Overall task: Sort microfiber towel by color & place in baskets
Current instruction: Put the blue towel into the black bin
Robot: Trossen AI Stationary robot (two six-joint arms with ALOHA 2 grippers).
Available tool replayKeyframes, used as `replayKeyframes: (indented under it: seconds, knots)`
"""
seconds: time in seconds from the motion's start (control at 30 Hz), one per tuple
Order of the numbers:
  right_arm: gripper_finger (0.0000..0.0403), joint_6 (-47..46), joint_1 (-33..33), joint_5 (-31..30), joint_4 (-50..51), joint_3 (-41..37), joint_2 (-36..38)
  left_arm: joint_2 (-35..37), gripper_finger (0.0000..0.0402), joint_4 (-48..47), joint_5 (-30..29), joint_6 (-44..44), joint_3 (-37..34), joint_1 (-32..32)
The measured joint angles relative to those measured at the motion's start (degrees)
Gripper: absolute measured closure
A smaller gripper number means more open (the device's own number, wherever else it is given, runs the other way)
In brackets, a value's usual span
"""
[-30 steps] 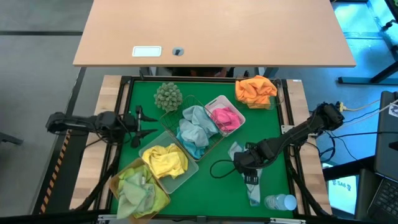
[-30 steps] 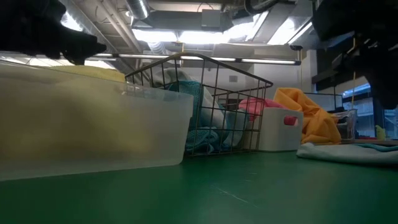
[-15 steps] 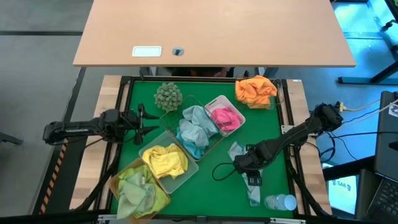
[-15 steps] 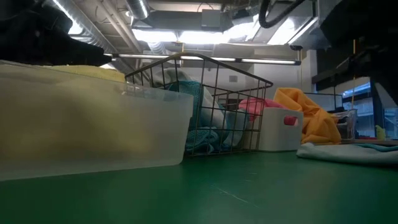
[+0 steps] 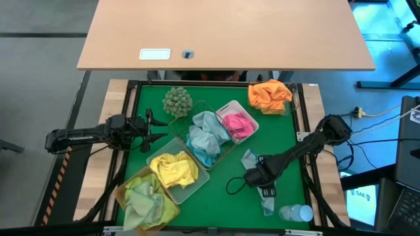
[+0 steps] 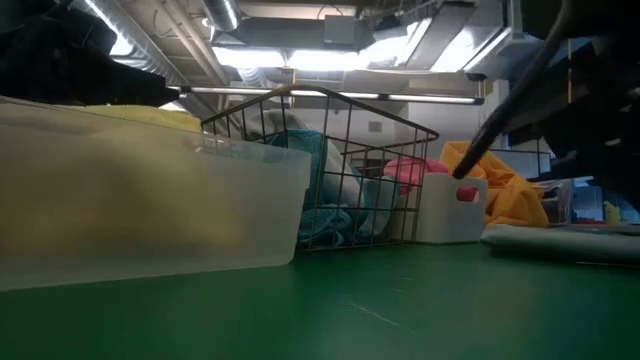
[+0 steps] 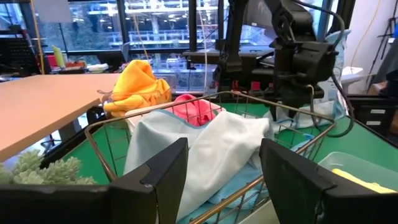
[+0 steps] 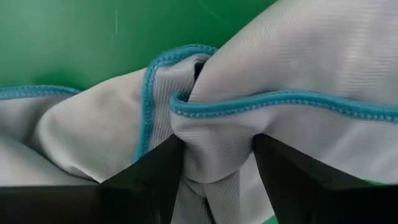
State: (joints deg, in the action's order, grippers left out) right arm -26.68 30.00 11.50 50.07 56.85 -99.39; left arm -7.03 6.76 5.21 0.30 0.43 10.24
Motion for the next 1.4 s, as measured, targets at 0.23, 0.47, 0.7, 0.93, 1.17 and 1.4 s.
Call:
replayKeyframes:
  seconds: [0.23, 0.47, 0.7, 0.93, 1.17, 1.4]
  knots:
    - [0.0245, 0.2, 0.0, 0.1, -0.7, -1.0, -0.3, 0.0, 0.0207, -0.1, 0.0, -0.1, 0.0, 0.0]
    - [0.0382, 0.4, -0.2, 1.9, 0.0, 0.9, -0.5, 0.0, 0.0207, 0.0, 0.0, 0.2, 0.0, 0.0]
    - [0.0352, 6.4, -2.1, 6.1, 2.9, 13.3, -0.7, 0.0, 0.0207, -0.1, 0.0, 0.3, 0.0, 0.0]
    - [0.0389, 15.2, -5.4, 2.1, 14.3, 30.9, -0.7, 0.0, 0.0207, -0.1, -0.1, 0.3, 0.0, 0.0]
    - [0.0375, 24.9, -10.4, -6.7, 19.2, 47.6, -0.6, 0.0, 0.0207, -0.2, -0.1, 0.3, 0.0, 0.0]
    - [0.0375, 39.7, -18.1, -17.7, 12.4, 58.3, -0.5, 0.0, 0.0207, -0.2, -0.2, 0.3, 0.0, 0.0]
